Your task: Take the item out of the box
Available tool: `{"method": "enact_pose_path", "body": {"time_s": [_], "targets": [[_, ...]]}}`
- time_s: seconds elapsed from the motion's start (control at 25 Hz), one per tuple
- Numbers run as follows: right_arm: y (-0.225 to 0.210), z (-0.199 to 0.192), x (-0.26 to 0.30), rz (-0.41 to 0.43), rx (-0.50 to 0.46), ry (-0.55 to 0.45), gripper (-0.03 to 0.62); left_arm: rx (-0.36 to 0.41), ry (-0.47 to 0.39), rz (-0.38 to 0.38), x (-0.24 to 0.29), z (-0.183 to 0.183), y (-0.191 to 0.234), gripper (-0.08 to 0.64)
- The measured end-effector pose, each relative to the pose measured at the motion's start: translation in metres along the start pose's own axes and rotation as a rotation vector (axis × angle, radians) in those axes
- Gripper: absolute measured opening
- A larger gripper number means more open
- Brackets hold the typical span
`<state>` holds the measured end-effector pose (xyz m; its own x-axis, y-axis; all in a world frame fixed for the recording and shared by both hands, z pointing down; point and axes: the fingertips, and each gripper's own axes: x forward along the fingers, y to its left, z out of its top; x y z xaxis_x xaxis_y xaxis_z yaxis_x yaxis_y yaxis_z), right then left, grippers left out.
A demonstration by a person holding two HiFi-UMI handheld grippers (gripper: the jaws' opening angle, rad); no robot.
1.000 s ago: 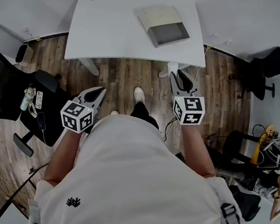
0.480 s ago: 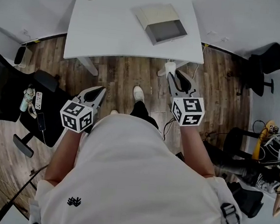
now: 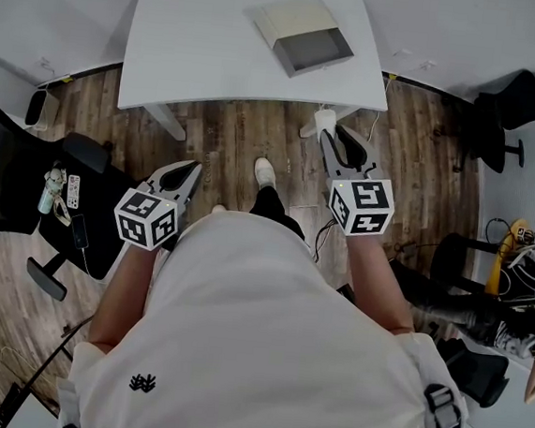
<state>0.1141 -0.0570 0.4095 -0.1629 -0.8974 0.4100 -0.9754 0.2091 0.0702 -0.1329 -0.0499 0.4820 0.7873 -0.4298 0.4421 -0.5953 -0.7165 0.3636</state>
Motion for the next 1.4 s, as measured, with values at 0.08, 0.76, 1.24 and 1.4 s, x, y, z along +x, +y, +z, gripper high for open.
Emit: {"method": "enact_pose_path", "body": {"time_s": [0.08, 0.76, 1.24, 1.4], "targets": [[0.001, 0.001, -0.001, 0.000, 0.000, -0.003, 0.104, -0.001, 0.000, 0.000, 0.000, -0.001, 0.000, 0.006], [-0.008, 0.001, 0.000, -0.018, 0.006, 0.001, 0.103, -0.007, 0.015, 0.007, -0.002, -0.004, 0.000, 0.006], [-0.017, -0.001, 0.006, -0.016, 0.008, 0.008, 0.101, -0.013, 0.024, 0.023, 0.001, -0.004, 0.002, 0.006], [-0.020, 0.000, 0.013, -0.011, 0.006, 0.010, 0.101, -0.019, 0.025, 0.029, 0.004, -0.003, 0.006, 0.006]]}}
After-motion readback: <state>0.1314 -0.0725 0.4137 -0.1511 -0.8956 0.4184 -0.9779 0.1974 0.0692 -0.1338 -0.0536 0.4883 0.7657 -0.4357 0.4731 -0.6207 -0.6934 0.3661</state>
